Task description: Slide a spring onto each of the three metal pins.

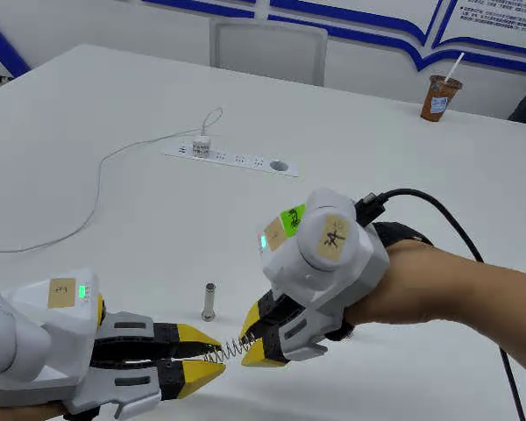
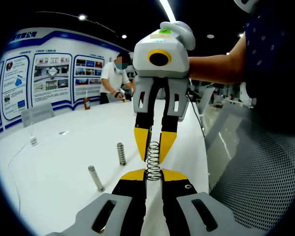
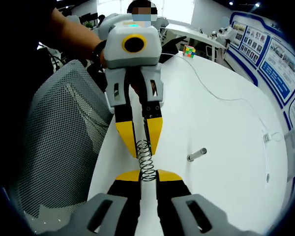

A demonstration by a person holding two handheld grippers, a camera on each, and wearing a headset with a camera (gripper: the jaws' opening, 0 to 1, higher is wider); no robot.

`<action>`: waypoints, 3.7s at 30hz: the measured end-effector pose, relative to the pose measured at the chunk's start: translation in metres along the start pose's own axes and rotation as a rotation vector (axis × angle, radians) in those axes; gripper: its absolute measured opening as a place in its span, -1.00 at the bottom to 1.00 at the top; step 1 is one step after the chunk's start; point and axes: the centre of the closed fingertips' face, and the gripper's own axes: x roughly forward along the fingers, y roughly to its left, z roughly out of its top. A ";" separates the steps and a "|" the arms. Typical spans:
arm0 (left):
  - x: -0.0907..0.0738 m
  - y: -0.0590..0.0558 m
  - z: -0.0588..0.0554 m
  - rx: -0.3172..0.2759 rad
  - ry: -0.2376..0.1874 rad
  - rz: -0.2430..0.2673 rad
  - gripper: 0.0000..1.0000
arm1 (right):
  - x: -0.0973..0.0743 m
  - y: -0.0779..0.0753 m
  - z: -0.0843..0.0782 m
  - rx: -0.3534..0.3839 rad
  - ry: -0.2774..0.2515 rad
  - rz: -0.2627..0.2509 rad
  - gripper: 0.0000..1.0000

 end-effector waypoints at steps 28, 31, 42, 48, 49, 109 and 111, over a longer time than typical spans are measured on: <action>0.000 0.007 -0.003 -0.007 -0.010 0.035 -0.76 | 0.000 -0.001 0.039 -0.023 -0.040 0.013 -0.76; -0.001 0.008 -0.005 -0.013 -0.003 0.037 -0.64 | -0.001 -0.005 0.039 -0.023 -0.033 0.002 -0.76; -0.014 0.027 -0.012 -0.057 0.005 0.126 -0.18 | -0.004 -0.015 0.036 -0.013 -0.016 -0.018 -0.76; -0.020 0.036 -0.014 -0.072 0.001 0.170 0.00 | -0.007 -0.026 0.035 -0.011 -0.001 -0.041 -0.76; -0.020 0.037 -0.014 -0.072 0.002 0.175 0.04 | -0.008 -0.028 0.035 -0.011 0.001 -0.042 -0.76; -0.025 0.048 -0.020 -0.133 -0.018 0.222 0.57 | 0.046 -0.091 0.003 0.075 0.172 -0.052 -0.76; -0.025 0.048 -0.021 -0.134 -0.018 0.222 0.57 | 0.050 -0.091 0.000 0.076 0.184 -0.054 -0.76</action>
